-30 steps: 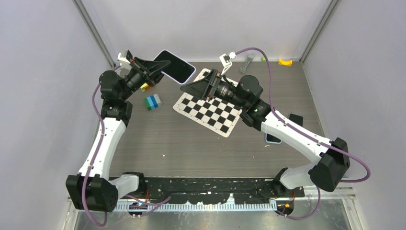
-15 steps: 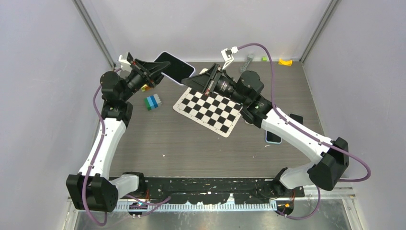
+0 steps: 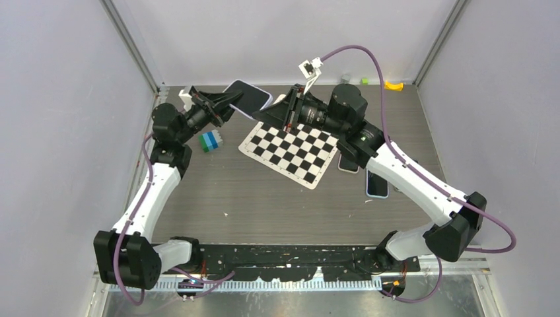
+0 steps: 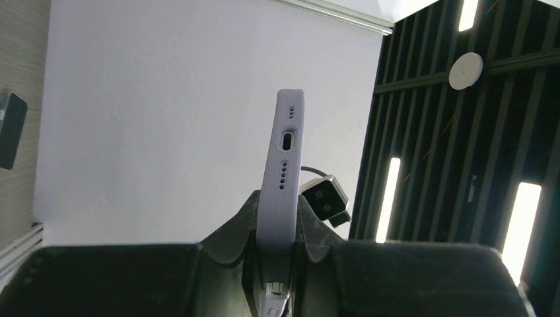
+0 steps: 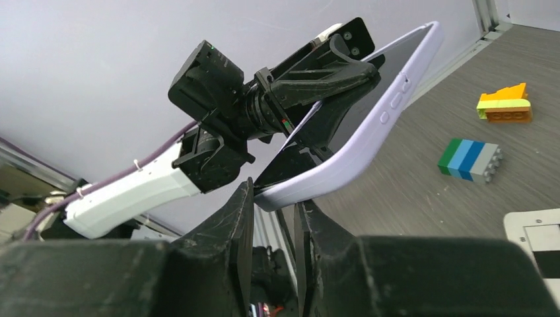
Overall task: Take the phone out of the phone case
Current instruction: Remove the phone case from the phone.
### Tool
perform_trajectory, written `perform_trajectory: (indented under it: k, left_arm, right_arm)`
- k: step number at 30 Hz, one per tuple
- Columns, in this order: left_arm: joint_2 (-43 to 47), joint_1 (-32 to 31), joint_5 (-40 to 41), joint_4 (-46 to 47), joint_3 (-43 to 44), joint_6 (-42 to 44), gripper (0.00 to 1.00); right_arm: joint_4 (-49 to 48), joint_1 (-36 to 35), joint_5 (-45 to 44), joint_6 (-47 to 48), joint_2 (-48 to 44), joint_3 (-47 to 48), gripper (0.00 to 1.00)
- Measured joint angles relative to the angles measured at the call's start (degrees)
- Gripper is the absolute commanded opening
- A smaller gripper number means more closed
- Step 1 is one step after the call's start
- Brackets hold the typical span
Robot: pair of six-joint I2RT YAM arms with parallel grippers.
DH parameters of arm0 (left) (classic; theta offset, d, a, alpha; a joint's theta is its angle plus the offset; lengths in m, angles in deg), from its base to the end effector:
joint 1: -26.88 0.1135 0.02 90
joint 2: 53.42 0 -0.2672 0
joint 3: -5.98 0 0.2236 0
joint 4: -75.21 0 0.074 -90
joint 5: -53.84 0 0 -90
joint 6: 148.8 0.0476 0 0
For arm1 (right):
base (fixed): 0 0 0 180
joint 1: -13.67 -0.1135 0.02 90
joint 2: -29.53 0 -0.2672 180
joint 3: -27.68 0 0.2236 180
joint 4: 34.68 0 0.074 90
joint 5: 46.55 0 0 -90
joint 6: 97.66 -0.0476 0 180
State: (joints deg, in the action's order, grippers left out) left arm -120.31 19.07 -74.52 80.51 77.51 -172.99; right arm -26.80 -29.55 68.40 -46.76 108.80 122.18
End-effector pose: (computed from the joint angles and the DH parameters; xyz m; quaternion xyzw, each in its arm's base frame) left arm 0.2413 -0.0629 0.3966 -0.3356 0.5654 -0.7350 0.1658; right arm 0.2065 0.2216 0.4498 -0.1853 0.6385 0.5900 0.4582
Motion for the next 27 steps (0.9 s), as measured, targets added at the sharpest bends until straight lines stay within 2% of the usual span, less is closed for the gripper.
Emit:
perform_trajectory:
  k: [3,10,14,16,17,18,19,20,22,24,27]
  left_arm:
    - [-0.1,-0.6,0.2,1.6,-1.1,-1.6,0.0]
    - [-0.6,-1.6,0.5,1.5,-3.0,-2.8,0.0]
    - [-1.6,-2.9,1.4,0.2,-3.6,-3.3,0.0]
    - [-1.7,-3.8,1.1,0.2,-3.7,-4.0,0.0]
    - [-1.7,-4.2,1.0,0.4,-3.7,-4.2,0.0]
    - [-1.7,-4.5,1.0,0.8,-3.7,-4.3,0.0]
    - [-1.7,-4.5,1.0,1.1,-3.7,-4.3,0.0]
    - [-1.7,-4.5,1.0,1.3,-3.7,-4.3,0.0]
    - [-1.7,-4.2,0.8,2.3,-3.7,-4.5,0.0]
    - [-1.7,-3.1,0.3,3.3,-3.7,-4.5,0.0]
    - [-1.7,-0.5,-0.4,4.2,-3.7,-3.9,0.0]
  right_arm:
    - [6.7,0.3,2.1,5.2,0.7,3.9,0.23]
    - [15.8,0.0,2.8,15.3,0.9,6.3,0.17]
    - [20.9,-1.3,-2.9,21.0,1.4,7.0,0.12]
    - [23.2,-1.9,-7.0,22.6,2.1,6.9,0.15]
    - [24.0,-1.8,-8.7,22.7,2.4,6.8,0.23]
    - [24.8,-1.6,-10.5,22.8,2.7,6.7,0.36]
    - [25.4,-1.6,-11.6,22.7,2.8,6.6,0.44]
    - [26.0,-1.5,-12.6,22.4,2.8,6.3,0.59]
    - [25.8,-1.0,-13.0,21.5,2.5,5.8,0.76]
    - [24.5,-0.3,-11.7,20.1,1.1,3.6,0.83]
    - [22.3,1.8,-7.9,16.7,-2.8,-1.1,0.86]
